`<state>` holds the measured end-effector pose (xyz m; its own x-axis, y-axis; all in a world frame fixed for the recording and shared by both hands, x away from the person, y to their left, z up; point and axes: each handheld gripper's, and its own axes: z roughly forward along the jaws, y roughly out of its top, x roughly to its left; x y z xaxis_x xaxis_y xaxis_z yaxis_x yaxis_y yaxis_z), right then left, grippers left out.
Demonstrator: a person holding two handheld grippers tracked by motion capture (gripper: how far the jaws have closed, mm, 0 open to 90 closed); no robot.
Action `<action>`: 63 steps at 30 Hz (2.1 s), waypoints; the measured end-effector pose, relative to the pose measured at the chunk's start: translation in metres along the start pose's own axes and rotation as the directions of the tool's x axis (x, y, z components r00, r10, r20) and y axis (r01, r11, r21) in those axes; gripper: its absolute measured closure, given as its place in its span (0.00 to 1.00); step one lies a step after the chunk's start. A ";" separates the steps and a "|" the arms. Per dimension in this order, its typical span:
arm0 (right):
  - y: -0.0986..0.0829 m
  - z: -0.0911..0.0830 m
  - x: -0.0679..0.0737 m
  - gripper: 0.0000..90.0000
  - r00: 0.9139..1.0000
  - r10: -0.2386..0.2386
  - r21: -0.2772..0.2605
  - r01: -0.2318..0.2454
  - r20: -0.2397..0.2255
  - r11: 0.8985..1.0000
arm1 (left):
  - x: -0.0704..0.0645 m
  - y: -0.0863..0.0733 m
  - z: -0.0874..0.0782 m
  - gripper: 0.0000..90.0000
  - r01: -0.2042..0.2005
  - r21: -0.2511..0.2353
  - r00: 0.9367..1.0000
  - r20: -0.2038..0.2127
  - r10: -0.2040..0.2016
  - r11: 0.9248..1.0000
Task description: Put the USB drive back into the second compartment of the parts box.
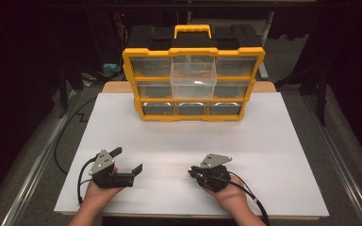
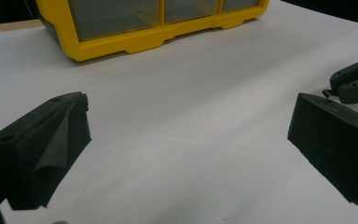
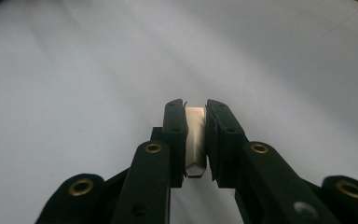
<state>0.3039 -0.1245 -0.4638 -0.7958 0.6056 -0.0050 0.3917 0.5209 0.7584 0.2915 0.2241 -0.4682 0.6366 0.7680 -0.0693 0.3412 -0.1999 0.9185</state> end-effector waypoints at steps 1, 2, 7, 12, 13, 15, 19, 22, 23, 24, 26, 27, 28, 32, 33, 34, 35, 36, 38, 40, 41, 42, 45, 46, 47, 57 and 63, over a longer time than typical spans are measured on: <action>0.000 -0.001 0.000 0.89 1.000 0.002 -0.003 -0.002 0.000 1.000 | 0.000 0.000 0.000 0.00 -0.001 0.001 1.000 -0.001 0.001 1.000; 0.000 -0.002 -0.001 0.89 1.000 0.004 -0.001 -0.004 0.001 1.000 | 0.000 0.000 0.000 0.00 -0.002 0.002 1.000 -0.002 0.002 1.000; -0.003 -0.008 -0.006 0.89 1.000 0.012 -0.009 -0.012 -0.002 1.000 | 0.000 -0.001 0.000 0.00 -0.003 0.006 1.000 -0.006 0.003 1.000; -0.005 -0.013 -0.012 0.89 1.000 0.022 -0.015 -0.021 0.006 1.000 | 0.000 -0.001 0.000 0.00 -0.005 0.006 1.000 -0.005 0.005 1.000; -0.006 -0.014 -0.013 0.89 1.000 0.023 -0.014 -0.023 0.011 1.000 | 0.000 -0.001 0.000 0.00 -0.005 0.006 1.000 -0.005 0.005 1.000; -0.007 -0.016 -0.016 0.89 0.999 0.030 -0.014 -0.029 0.013 0.999 | 0.000 -0.001 0.000 0.00 -0.004 0.005 1.000 -0.005 0.004 1.000; -0.009 -0.019 -0.021 0.89 0.999 0.040 -0.016 -0.040 0.017 0.999 | 0.000 -0.001 0.000 0.00 -0.003 0.004 1.000 -0.006 0.003 1.000; -0.011 -0.021 -0.025 0.89 0.999 0.040 -0.010 -0.039 0.020 0.999 | 0.001 -0.001 0.001 0.00 -0.005 0.003 1.000 -0.010 0.005 1.000; -0.011 -0.021 -0.026 0.89 0.999 0.041 -0.009 -0.041 0.023 0.999 | 0.001 -0.001 0.001 0.00 -0.002 0.004 1.000 -0.011 0.002 1.000; -0.012 -0.022 -0.028 0.89 0.999 0.047 -0.009 -0.047 0.025 0.999 | 0.002 -0.001 0.001 0.00 0.002 0.004 1.000 -0.015 -0.002 1.000; -0.014 -0.025 -0.031 0.89 0.998 0.053 -0.006 -0.052 0.029 0.999 | 0.001 -0.001 0.002 0.00 0.001 0.004 1.000 -0.015 -0.001 1.000; -0.015 -0.026 -0.033 0.89 0.998 0.053 -0.005 -0.053 0.030 0.999 | 0.001 -0.001 0.002 0.00 -0.006 0.006 1.000 -0.018 0.007 1.000; -0.016 -0.027 -0.034 0.89 0.998 0.057 -0.004 -0.057 0.032 0.998 | 0.000 -0.001 0.002 0.00 -0.013 0.010 1.000 -0.016 0.013 1.000; -0.019 -0.030 -0.042 0.89 0.997 0.063 0.001 -0.063 0.051 0.998 | 0.000 -0.001 0.001 0.00 -0.010 0.000 1.000 -0.014 0.010 1.000; -0.020 -0.032 -0.043 0.89 0.996 0.068 0.000 -0.068 0.055 0.998 | 0.000 -0.001 0.000 0.00 -0.009 -0.006 1.000 -0.015 0.008 1.000; -0.020 -0.033 -0.045 0.89 0.996 0.072 -0.002 -0.072 0.058 0.997 | 0.000 -0.001 0.000 0.00 -0.004 -0.013 1.000 -0.014 0.004 1.000; -0.021 -0.035 -0.047 0.89 0.995 0.076 -0.006 -0.076 0.059 0.997 | 0.001 -0.001 0.000 0.00 -0.001 -0.016 1.000 -0.010 0.001 1.000; -0.022 -0.036 -0.048 0.89 0.995 0.076 -0.007 -0.075 0.062 0.997 | 0.001 0.000 0.000 0.00 0.000 -0.018 1.000 -0.011 0.000 1.000; -0.023 -0.038 -0.052 0.89 0.994 0.079 -0.007 -0.079 0.069 0.997 | 0.002 0.000 0.001 0.00 0.003 -0.010 1.000 -0.008 -0.003 1.000; -0.024 -0.040 -0.054 0.89 0.994 0.083 -0.006 -0.082 0.074 0.997 | 0.001 0.000 0.001 0.00 0.002 -0.011 1.000 -0.010 -0.003 1.000; -0.025 -0.041 -0.055 0.89 0.993 0.084 -0.008 -0.084 0.077 0.996 | 0.001 0.000 0.001 0.00 0.000 -0.012 1.000 -0.013 0.000 1.000; -0.025 -0.043 -0.057 0.89 0.993 0.082 -0.008 -0.082 0.082 0.997 | 0.001 0.000 0.001 0.00 -0.001 -0.011 1.000 -0.014 0.001 1.000; -0.028 -0.046 -0.062 0.89 0.993 0.089 -0.012 -0.088 0.080 0.996 | 0.001 0.000 0.000 0.00 -0.001 -0.015 1.000 -0.013 0.001 1.000; -0.028 -0.047 -0.063 0.89 0.993 0.088 -0.013 -0.087 0.083 0.996 | 0.001 0.000 0.000 0.00 -0.002 -0.013 1.000 -0.013 0.002 1.000; -0.029 -0.048 -0.064 0.89 0.992 0.090 -0.012 -0.090 0.085 0.996 | 0.001 0.000 0.000 0.00 -0.003 -0.012 1.000 -0.013 0.003 1.000; -0.030 -0.053 -0.072 0.89 0.990 0.111 -0.011 -0.111 0.092 0.994 | 0.002 0.001 0.000 0.00 0.017 -0.027 1.000 -0.001 -0.017 0.999; -0.023 -0.057 -0.076 0.89 0.992 0.100 0.036 -0.103 0.074 0.994 | 0.002 0.002 -0.001 0.00 0.009 -0.032 1.000 0.012 -0.008 0.999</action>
<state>0.3293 -0.2168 -0.4435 -0.7163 0.6974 0.0230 0.4878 0.4770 0.7311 0.2923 0.2256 -0.4664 0.6418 0.7625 -0.0817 0.3243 -0.1733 0.9300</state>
